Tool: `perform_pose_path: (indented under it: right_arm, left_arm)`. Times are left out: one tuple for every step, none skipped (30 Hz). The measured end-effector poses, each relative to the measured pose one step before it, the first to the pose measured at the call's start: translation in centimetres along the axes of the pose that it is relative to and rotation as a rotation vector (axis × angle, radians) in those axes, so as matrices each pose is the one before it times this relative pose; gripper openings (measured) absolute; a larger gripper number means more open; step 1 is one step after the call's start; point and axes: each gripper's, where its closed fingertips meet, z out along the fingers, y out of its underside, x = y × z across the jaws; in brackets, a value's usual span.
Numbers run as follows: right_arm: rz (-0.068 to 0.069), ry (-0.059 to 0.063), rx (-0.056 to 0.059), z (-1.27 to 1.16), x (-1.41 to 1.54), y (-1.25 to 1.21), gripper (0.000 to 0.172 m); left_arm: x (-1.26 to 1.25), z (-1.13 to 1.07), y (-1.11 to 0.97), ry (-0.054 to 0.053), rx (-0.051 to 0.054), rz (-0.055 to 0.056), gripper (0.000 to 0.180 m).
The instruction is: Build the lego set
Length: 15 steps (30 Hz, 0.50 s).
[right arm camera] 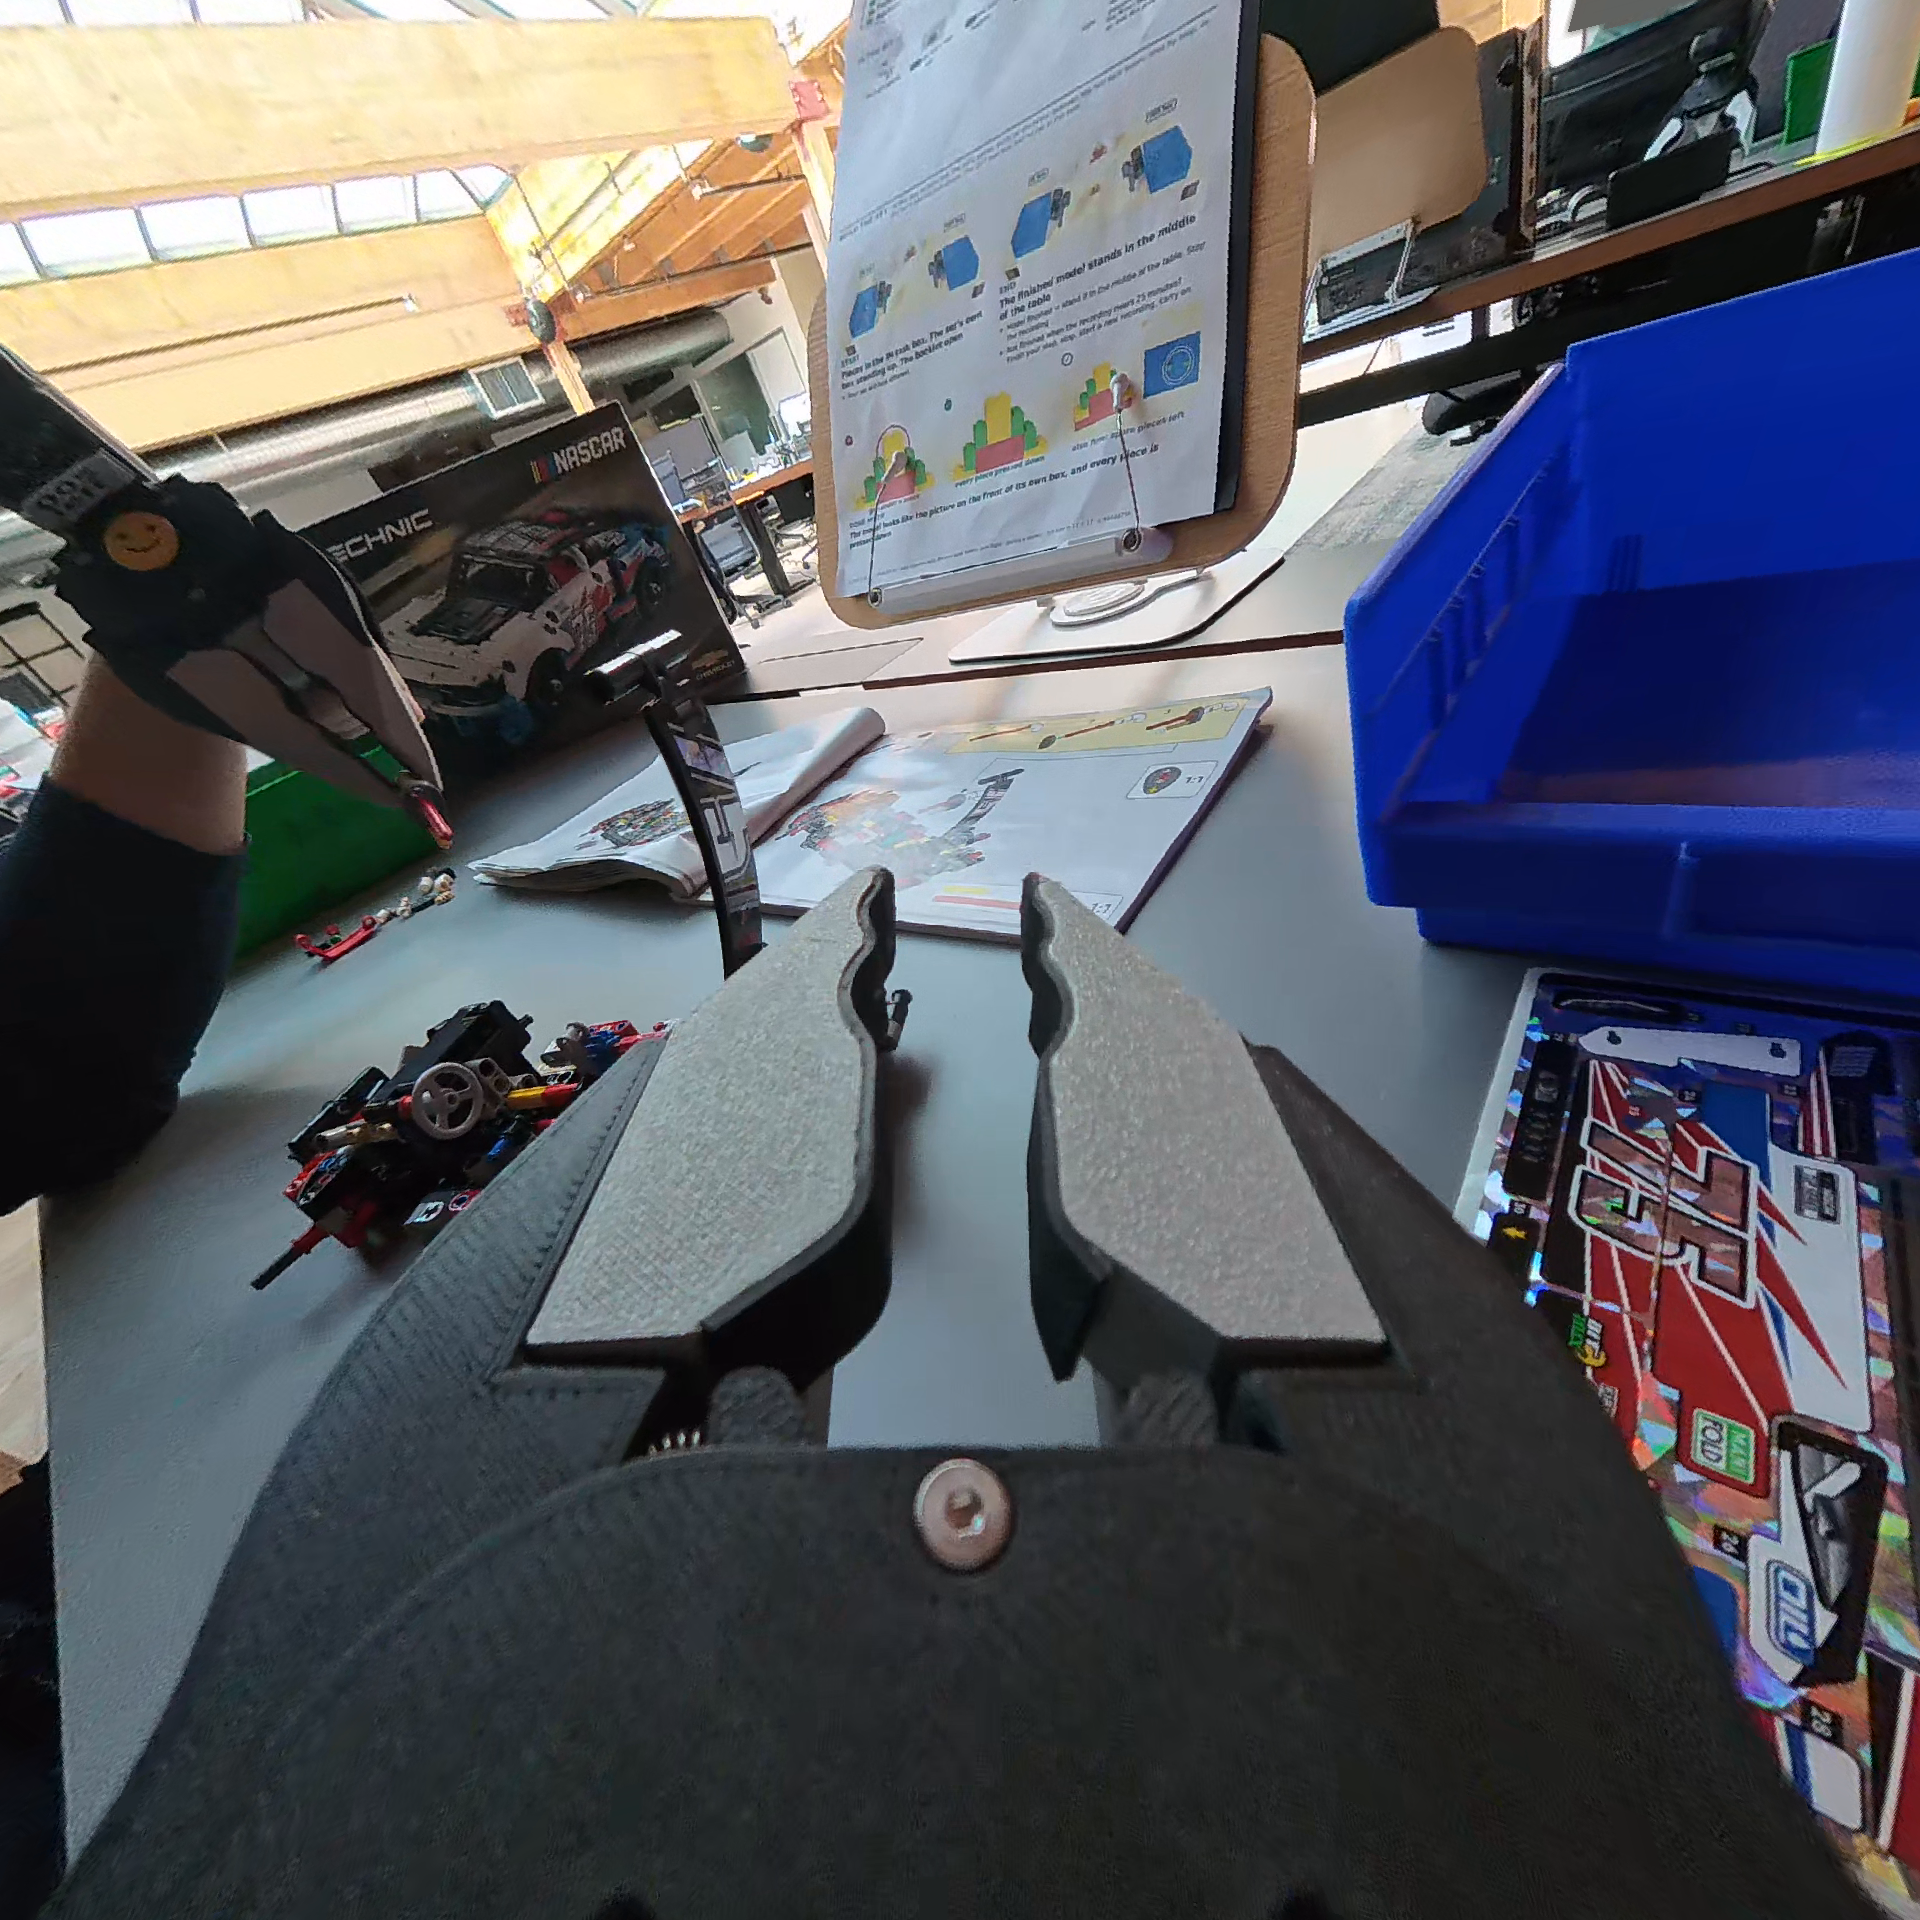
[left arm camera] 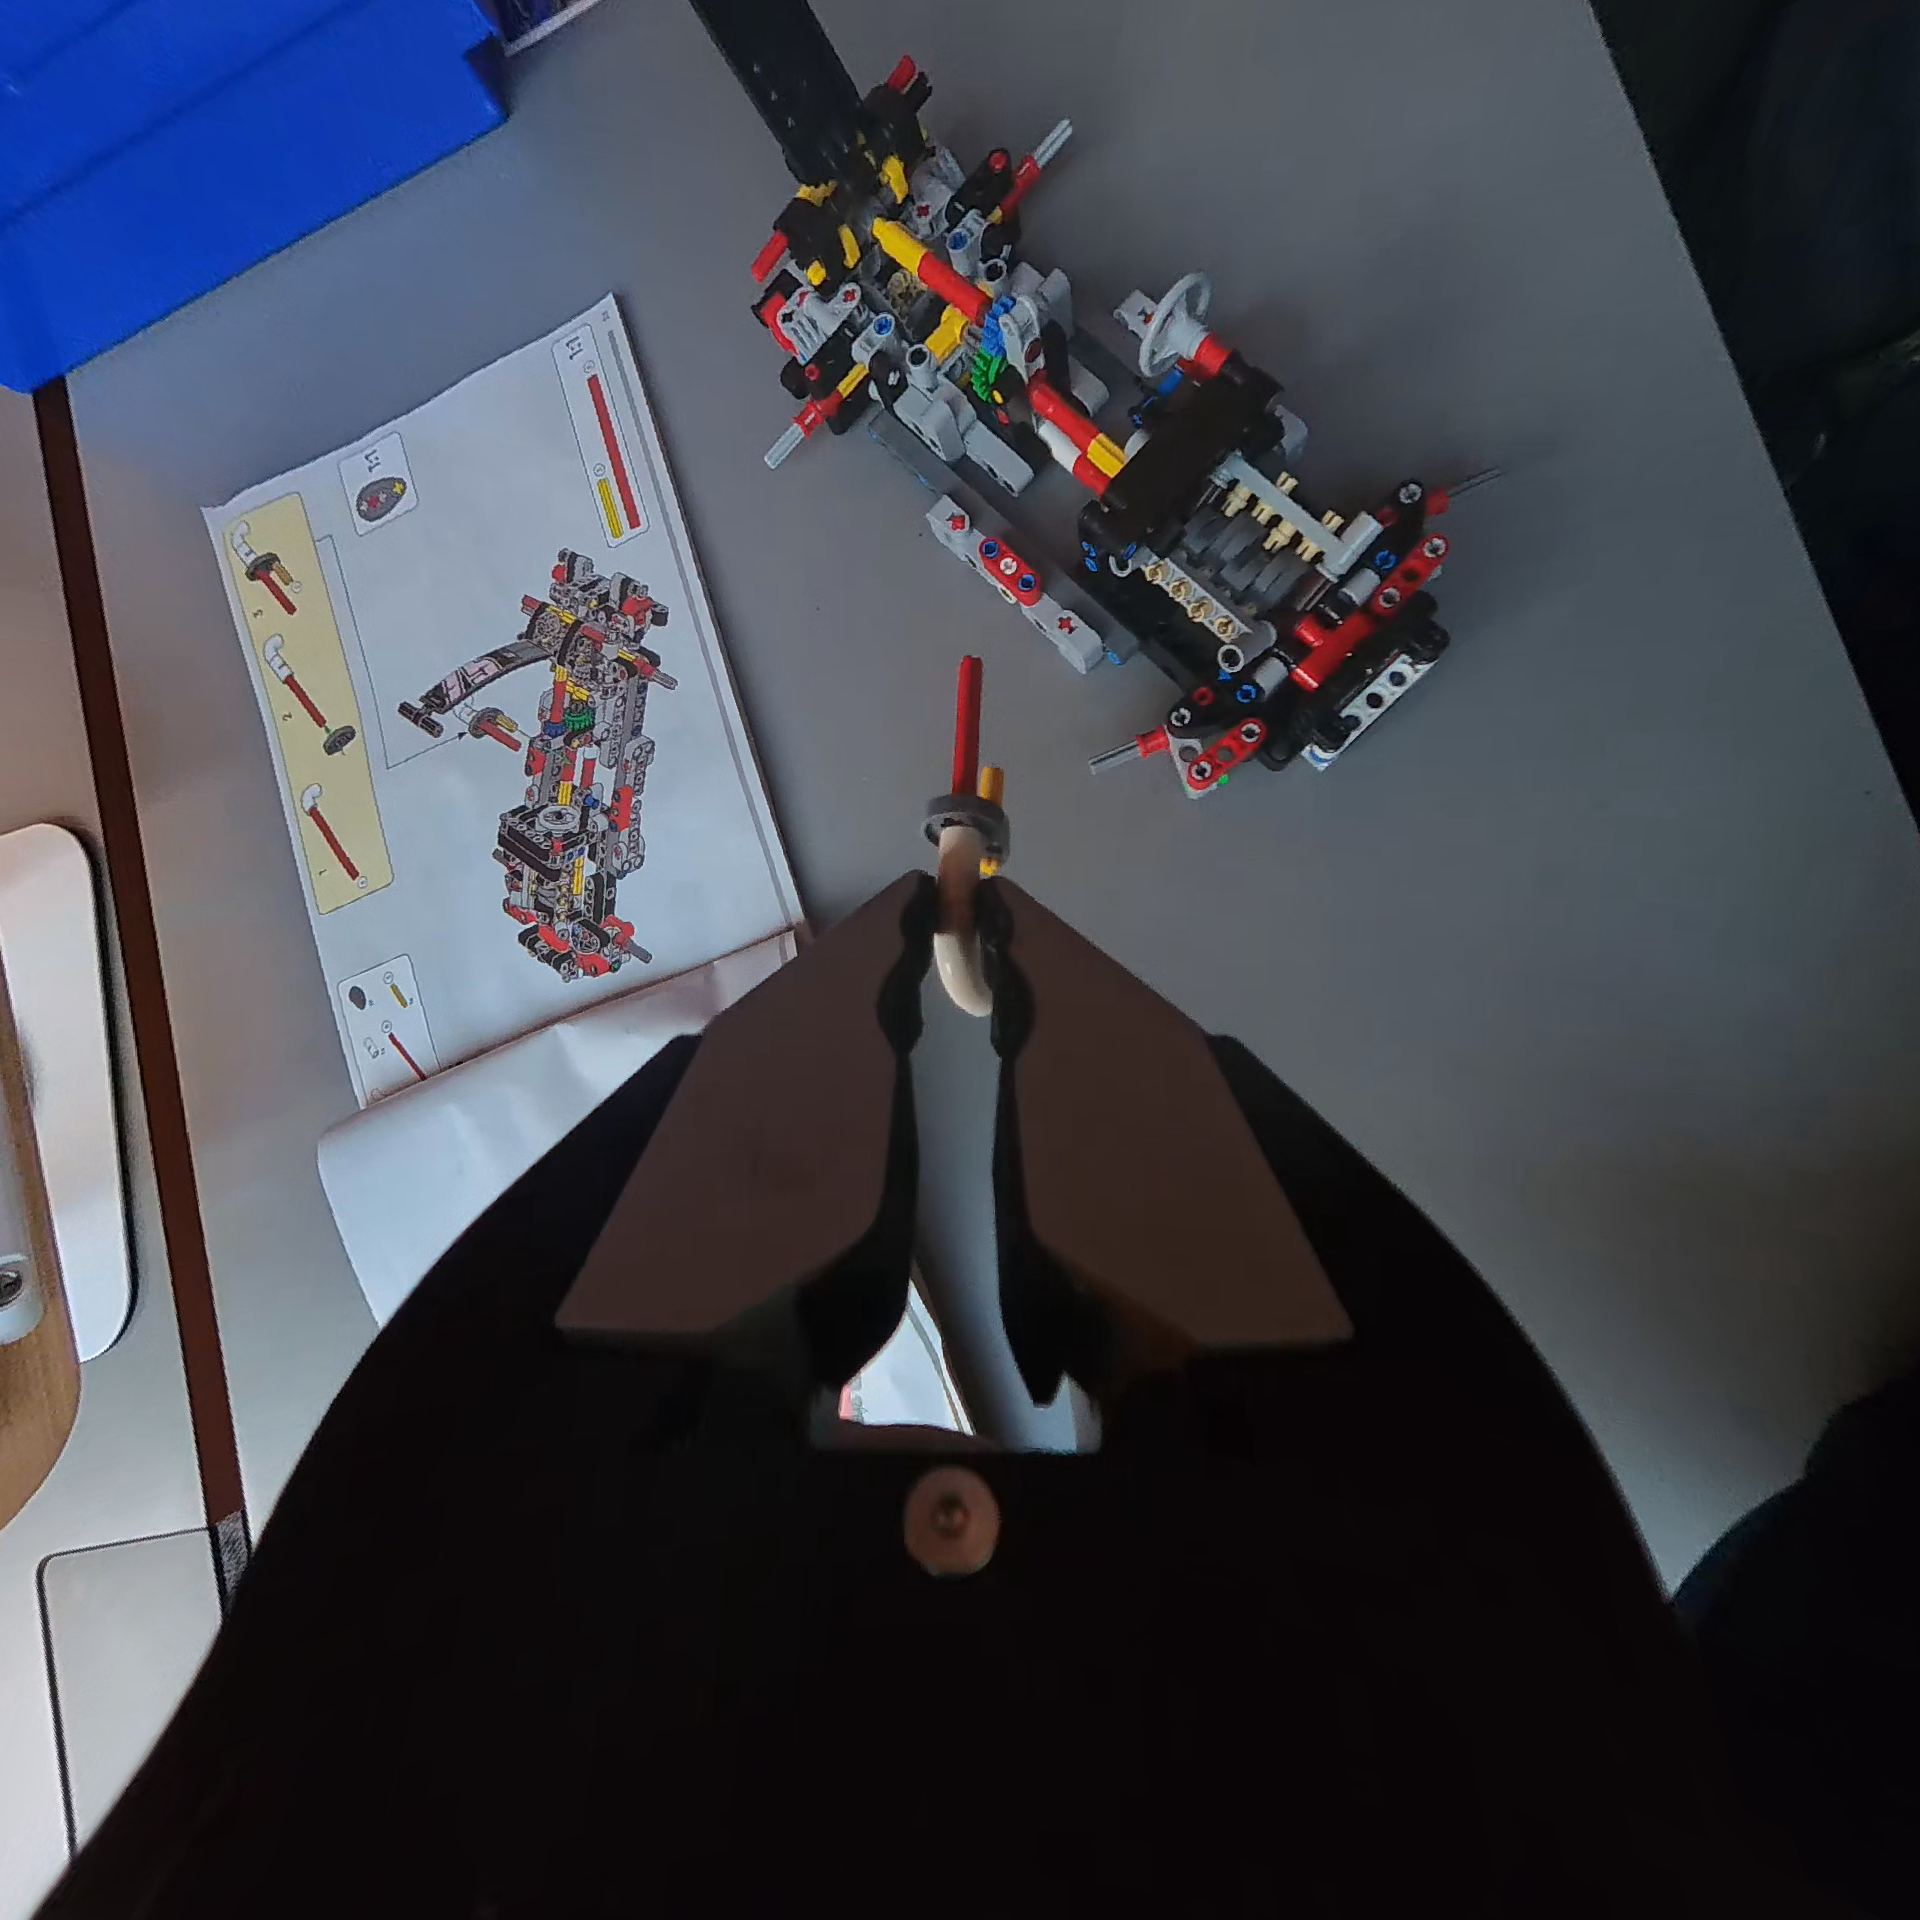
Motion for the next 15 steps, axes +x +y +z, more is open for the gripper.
perform_pose_path:
  right_arm:
    - [0.0022,-0.0011,0.0004,-0.026,-0.021,0.002,0.021]
    - [0.0025,-0.0007,-0.0008,0.005,0.016,0.016,0.021]
    - [0.0039,-0.0004,-0.002,0.013,0.035,0.023,0.021]
    - [0.0038,-0.0025,-0.0012,0.018,0.006,0.012,0.021]
    - [0.0013,-0.0012,-0.0008,0.011,0.003,0.011,0.021]
    - [-0.0003,0.0002,-0.001,0.012,0.001,0.016,0.021]
    - [-0.0012,-0.0008,-0.0015,0.026,-0.022,0.026,0.021]
    - [-0.0021,-0.0006,-0.0036,0.039,-0.025,0.039,0.021]
    - [-0.0027,-0.0006,-0.005,0.06,-0.024,0.068,0.02]
    - [-0.0031,-0.0016,-0.0041,0.061,-0.058,0.053,0.02]
    - [-0.0034,-0.0013,-0.0029,0.069,-0.051,0.035,0.021]
    - [-0.0026,-0.0009,-0.0032,0.072,-0.029,0.042,0.02]
    - [-0.0007,-0.002,-0.0034,0.056,-0.032,0.046,0.02]
    - [0.0007,-0.0021,-0.0026,0.046,-0.02,0.028,0.02]
    - [0.0012,-0.0012,-0.0016,0.015,0.001,0.022,0.02]
  left_arm:
    - [0.016,-0.179,-0.041,-0.0008,0.0104,-0.0034,0.005]
    - [0.022,-0.2,-0.013,0.0006,0.011,-0.0042,0.005]
    - [-0.075,-0.205,0.032,-0.0037,0.0086,-0.0049,0.004]
    - [-0.091,-0.207,0.084,-0.0051,0.0048,-0.0058,0.004]
    - [-0.068,-0.206,0.099,-0.0045,0.0031,-0.0054,0.004]
    - [-0.048,-0.202,0.086,-0.0044,0.002,-0.0035,0.005]
    - [-0.058,-0.206,0.072,-0.0057,0.0011,-0.0023,0.004]
    - [-0.081,-0.194,0.035,-0.0065,0.0026,-0.0016,0.005]
    - [-0.063,-0.177,-0.007,-0.0041,0.0042,-0.0019,0.005]
    - [0.012,-0.114,-0.026,0.0008,0.0048,-0.0017,0.005]
    - [0.045,-0.068,-0.016,0.0024,0.003,-0.0003,0.005]
    - [-0.017,0.0,0.019,-0.0007,-0.0004,0.0008,0.005]
    - [-0.02,0.031,0.05,-0.0002,-0.003,-0.0007,0.005]
    - [-0.014,0.059,0.06,0.0013,-0.0043,-0.0007,0.005]
    - [-0.016,0.068,0.075,0.0012,-0.0039,0.0008,0.005]
